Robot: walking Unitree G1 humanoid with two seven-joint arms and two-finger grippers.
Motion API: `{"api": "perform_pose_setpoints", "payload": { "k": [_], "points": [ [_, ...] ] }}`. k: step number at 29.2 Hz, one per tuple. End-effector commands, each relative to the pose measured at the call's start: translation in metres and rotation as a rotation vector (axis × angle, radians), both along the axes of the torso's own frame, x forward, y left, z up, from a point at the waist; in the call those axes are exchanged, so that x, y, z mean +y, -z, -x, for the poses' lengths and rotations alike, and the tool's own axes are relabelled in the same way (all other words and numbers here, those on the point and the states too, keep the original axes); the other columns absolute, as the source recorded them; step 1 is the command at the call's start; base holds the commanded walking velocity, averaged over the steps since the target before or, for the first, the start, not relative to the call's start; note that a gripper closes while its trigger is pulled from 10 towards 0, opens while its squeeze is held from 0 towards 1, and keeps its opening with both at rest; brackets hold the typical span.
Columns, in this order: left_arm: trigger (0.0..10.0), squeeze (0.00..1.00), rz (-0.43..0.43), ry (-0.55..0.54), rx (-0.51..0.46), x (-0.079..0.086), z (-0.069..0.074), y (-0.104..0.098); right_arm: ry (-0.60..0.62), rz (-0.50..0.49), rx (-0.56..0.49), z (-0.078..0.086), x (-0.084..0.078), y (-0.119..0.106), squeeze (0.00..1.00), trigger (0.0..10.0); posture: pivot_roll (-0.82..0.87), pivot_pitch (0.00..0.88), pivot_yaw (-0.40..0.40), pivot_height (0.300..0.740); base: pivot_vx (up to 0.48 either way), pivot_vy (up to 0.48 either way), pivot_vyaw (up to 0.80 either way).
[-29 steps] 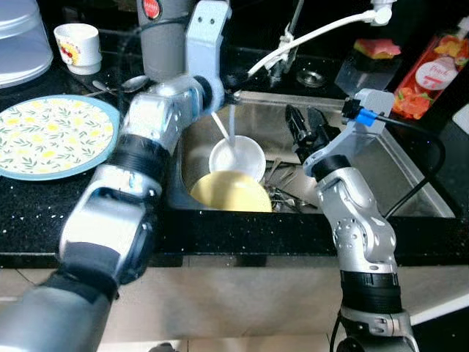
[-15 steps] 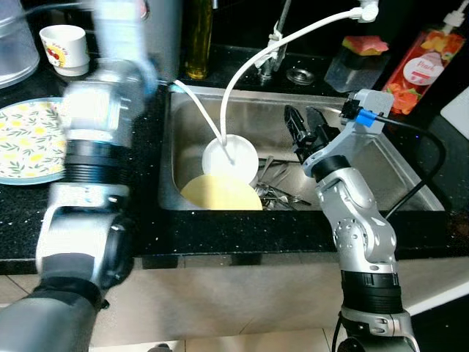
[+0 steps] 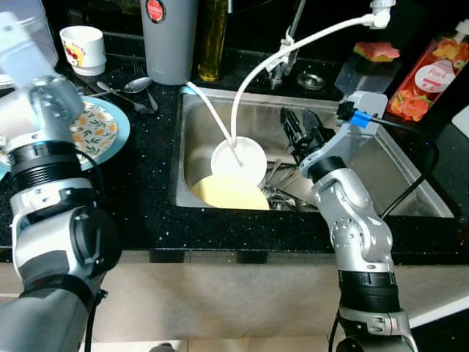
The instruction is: Kitchen organization
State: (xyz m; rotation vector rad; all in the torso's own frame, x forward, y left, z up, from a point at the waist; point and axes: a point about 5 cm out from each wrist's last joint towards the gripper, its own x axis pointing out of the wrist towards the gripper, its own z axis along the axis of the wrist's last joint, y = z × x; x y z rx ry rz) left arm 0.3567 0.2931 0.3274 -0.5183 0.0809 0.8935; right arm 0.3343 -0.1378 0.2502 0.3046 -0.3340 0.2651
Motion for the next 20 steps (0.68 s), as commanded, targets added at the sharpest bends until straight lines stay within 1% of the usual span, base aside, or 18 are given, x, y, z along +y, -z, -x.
{"api": "perform_pose_setpoints", "payload": {
  "k": [1,2,4,5,6,7,8,9,10,12,13,18,20],
  "points": [
    [10.0,0.0,0.023,-0.061,0.009,0.009,0.004,0.001,0.008,-0.01,-0.002,0.0,-0.003,0.001,0.0,10.0,0.31,0.072,-0.106,0.74,0.0,0.0,0.0],
    [10.0,0.0,0.023,-0.061,0.009,0.009,0.004,0.001,0.008,-0.01,-0.002,0.0,-0.003,0.001,0.0,10.0,0.31,0.072,-0.106,0.74,0.0,0.0,0.0],
    [10.0,0.0,0.005,-0.144,0.014,0.022,0.012,0.001,0.007,-0.012,0.002,0.0,-0.003,0.002,0.0,10.0,0.31,0.076,-0.108,0.74,0.0,0.0,0.0],
    [10.0,0.0,0.005,-0.144,0.014,0.022,0.012,0.001,0.007,-0.012,0.002,0.0,-0.003,0.002,0.0,10.0,0.31,0.076,-0.108,0.74,0.0,0.0,0.0],
    [10.0,0.0,0.009,-0.181,0.022,0.028,0.015,0.001,0.005,-0.013,0.003,0.0,-0.002,0.002,0.0,10.0,0.31,0.078,-0.11,0.74,0.0,0.0,0.0],
    [10.0,0.0,0.009,-0.181,0.022,0.028,0.015,0.001,0.005,-0.013,0.003,0.0,-0.002,0.002,0.0,10.0,0.31,0.078,-0.11,0.74,0.0,0.0,0.0],
    [10.0,0.0,0.02,-0.203,0.024,0.032,0.017,0.003,0.003,-0.013,0.004,0.0,-0.002,0.003,0.0,10.0,0.31,0.078,-0.11,0.74,0.0,0.0,0.0],
    [10.0,0.0,0.05,-0.214,0.025,0.035,0.017,0.005,0.001,-0.013,0.004,0.0,-0.002,0.003,0.0,10.0,0.31,0.078,-0.11,0.74,0.0,0.0,0.0],
    [10.0,0.0,0.05,-0.214,0.025,0.035,0.017,0.005,0.001,-0.013,0.004,0.0,-0.002,0.003,0.0,10.0,0.31,0.078,-0.11,0.74,0.0,0.0,0.0],
    [10.0,0.0,0.126,-0.237,0.033,0.04,0.019,0.011,0.0,-0.015,0.005,-0.001,-0.001,0.003,0.0,10.0,0.31,0.085,-0.111,0.74,0.0,0.0,0.0],
    [10.0,0.0,0.146,-0.251,0.04,0.042,0.02,0.014,0.0,-0.015,0.005,-0.001,-0.001,0.002,0.0,10.0,0.31,0.087,-0.112,0.74,0.0,0.0,0.0],
    [10.0,0.0,0.231,-0.284,0.075,0.047,0.023,0.027,-0.002,-0.016,0.009,-0.001,-0.002,0.003,0.0,10.0,0.31,0.091,-0.116,0.74,0.0,0.0,0.0],
    [10.0,0.0,0.241,-0.286,0.081,0.048,0.023,0.029,-0.003,-0.016,0.01,-0.001,-0.002,0.003,0.0,10.0,0.31,0.091,-0.116,0.74,0.0,0.0,0.0]
  ]
}}
